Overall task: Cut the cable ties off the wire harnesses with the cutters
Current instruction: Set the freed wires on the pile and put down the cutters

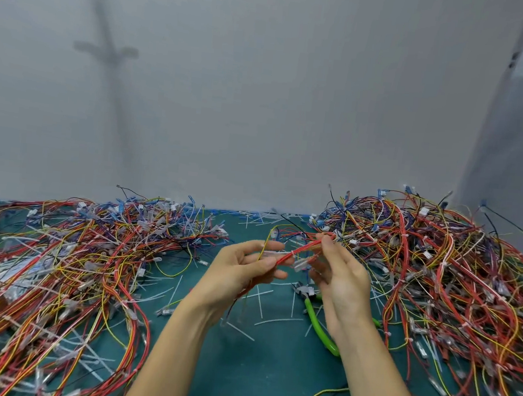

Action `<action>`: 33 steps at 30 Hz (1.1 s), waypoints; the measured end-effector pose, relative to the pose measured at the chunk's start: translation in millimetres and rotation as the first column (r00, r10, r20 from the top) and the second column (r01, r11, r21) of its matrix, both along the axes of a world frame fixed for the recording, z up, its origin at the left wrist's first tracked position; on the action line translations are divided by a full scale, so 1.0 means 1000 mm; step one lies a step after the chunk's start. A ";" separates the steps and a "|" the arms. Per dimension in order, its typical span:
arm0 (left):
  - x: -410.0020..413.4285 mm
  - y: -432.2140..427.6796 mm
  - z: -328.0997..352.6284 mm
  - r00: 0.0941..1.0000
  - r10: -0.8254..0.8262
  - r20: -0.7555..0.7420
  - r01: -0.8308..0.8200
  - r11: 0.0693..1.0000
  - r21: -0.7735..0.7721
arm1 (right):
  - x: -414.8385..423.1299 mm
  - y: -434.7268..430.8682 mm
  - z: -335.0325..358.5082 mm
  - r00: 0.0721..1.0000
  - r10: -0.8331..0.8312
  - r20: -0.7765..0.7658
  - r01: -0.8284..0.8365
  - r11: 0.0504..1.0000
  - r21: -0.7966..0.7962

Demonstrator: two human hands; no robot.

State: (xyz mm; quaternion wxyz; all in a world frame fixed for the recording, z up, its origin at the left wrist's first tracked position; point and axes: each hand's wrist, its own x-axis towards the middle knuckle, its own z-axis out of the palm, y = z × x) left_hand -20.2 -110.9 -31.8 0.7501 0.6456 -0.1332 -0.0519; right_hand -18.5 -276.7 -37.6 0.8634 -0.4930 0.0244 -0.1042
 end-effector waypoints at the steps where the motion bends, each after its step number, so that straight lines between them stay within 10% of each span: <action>1: -0.001 -0.001 0.001 1.000 0.012 0.000 -0.012 0.999 0.042 | 0.000 -0.001 0.000 1.000 0.007 -0.010 -0.007 0.998 0.057; 10: -0.001 0.015 0.001 0.988 0.153 0.004 -0.149 0.954 0.262 | 0.006 -0.009 0.000 0.998 0.054 -0.013 -0.047 0.944 0.326; 17: 0.005 0.016 0.001 0.936 0.344 -0.074 -0.351 0.929 -0.120 | 0.007 -0.013 0.000 0.994 0.109 0.004 -0.102 0.917 0.384; 25: 0.011 0.024 0.000 0.979 0.115 -0.168 -0.196 0.749 -0.633 | 0.009 -0.017 -0.001 0.988 0.153 0.002 -0.138 0.884 0.446; 33: 0.004 0.019 -0.001 0.998 -0.018 0.064 0.044 0.894 -0.445 | 0.011 -0.014 -0.004 0.987 0.158 -0.015 -0.147 0.949 0.278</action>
